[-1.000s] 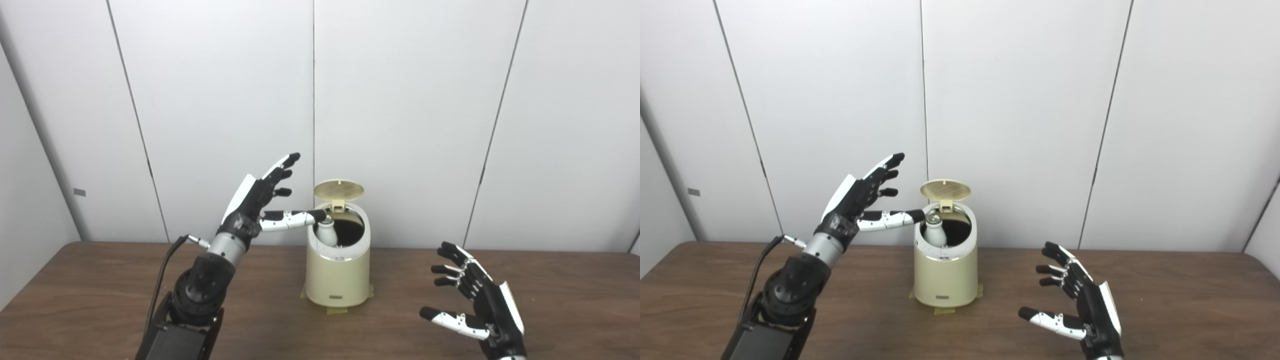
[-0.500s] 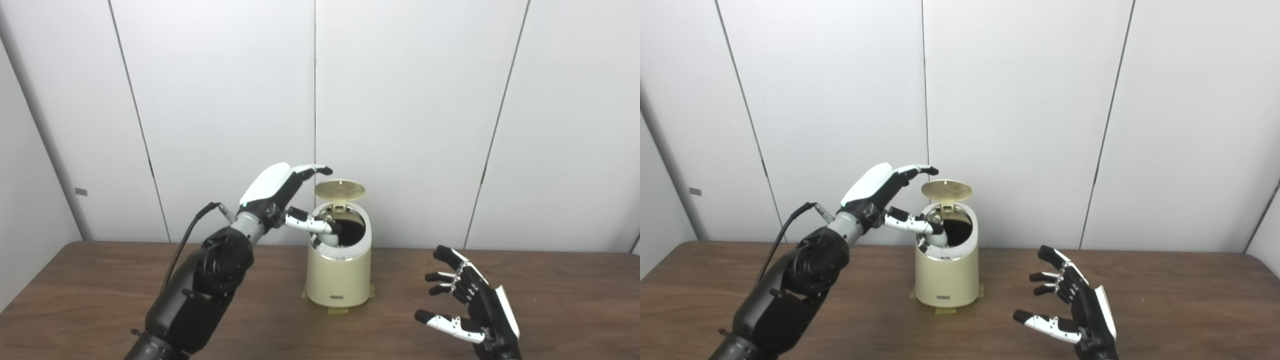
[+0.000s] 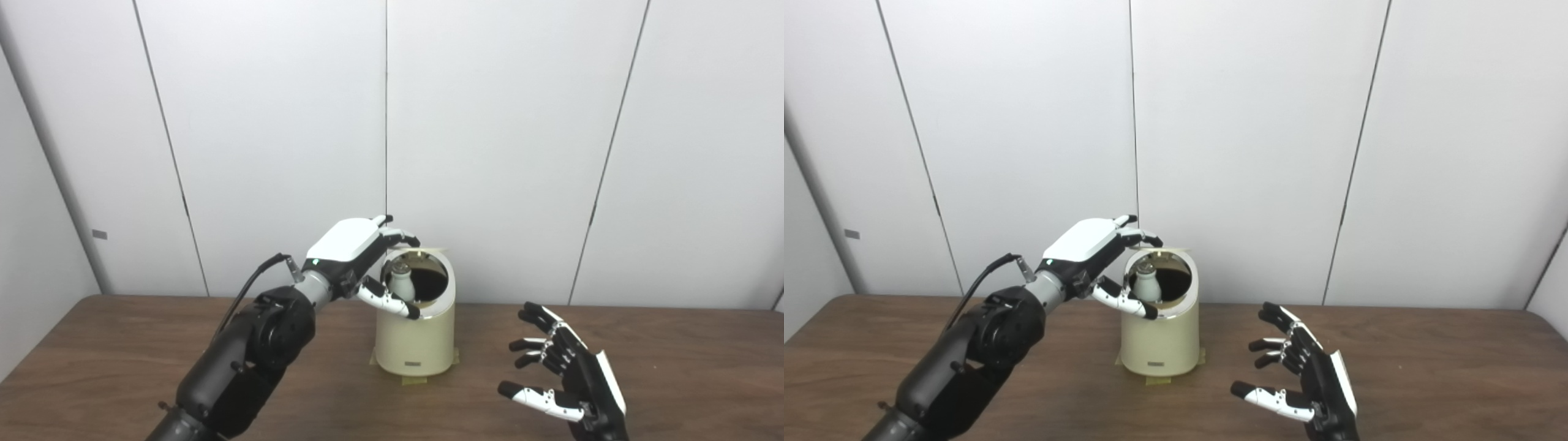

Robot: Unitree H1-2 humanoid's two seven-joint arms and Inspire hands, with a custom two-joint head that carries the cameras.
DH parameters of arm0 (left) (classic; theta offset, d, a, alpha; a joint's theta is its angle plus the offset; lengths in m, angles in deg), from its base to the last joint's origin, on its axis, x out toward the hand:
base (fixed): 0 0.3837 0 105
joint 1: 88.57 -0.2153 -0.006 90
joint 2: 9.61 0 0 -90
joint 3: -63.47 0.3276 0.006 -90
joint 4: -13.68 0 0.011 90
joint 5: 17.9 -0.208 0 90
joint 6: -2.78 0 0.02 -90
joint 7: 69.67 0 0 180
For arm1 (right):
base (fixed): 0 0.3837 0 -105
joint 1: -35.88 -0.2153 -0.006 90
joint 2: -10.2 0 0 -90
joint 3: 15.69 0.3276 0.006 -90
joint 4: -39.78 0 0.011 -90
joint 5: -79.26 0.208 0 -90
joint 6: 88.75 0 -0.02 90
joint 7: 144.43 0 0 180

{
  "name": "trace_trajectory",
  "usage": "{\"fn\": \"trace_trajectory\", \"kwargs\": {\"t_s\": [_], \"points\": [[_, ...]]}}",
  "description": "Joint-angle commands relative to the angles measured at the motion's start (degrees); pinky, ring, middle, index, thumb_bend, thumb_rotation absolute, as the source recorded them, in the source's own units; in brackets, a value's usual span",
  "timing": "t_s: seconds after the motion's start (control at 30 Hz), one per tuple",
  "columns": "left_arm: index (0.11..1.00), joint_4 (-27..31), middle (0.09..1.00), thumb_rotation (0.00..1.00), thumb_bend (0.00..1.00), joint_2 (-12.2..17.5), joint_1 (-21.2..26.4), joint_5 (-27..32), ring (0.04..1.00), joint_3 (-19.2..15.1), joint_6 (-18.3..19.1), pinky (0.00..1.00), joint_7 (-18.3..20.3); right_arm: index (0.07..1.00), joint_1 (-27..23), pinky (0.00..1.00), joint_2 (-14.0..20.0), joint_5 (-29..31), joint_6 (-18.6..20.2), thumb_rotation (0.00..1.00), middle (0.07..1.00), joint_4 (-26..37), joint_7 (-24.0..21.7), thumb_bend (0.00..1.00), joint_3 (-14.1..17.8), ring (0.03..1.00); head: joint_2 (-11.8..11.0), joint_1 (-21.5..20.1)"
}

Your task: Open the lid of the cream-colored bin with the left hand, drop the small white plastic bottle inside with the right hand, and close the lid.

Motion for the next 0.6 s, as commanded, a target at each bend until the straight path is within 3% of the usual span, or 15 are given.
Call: {"fn": "trace_trajectory", "kwargs": {"t_s": [0.0,0.57], "points": [[0.822,2.6,0.849,0.37,1.00,1.1,2.6,-0.4,1.000,-0.8,-1.2,1.00,0.2,0.806,-1.7,0.47,0.0,0.6,-0.1,0.15,0.818,1.7,-0.4,0.84,0.3,0.608,0.1,0.0],[0.814,8.4,0.815,0.39,0.99,2.9,1.3,-4.3,1.000,-0.5,-2.9,1.00,4.7,0.816,-1.8,0.48,-0.4,0.2,0.8,0.15,0.821,2.9,-0.3,0.83,0.2,0.593,1.3,-0.5]]}}
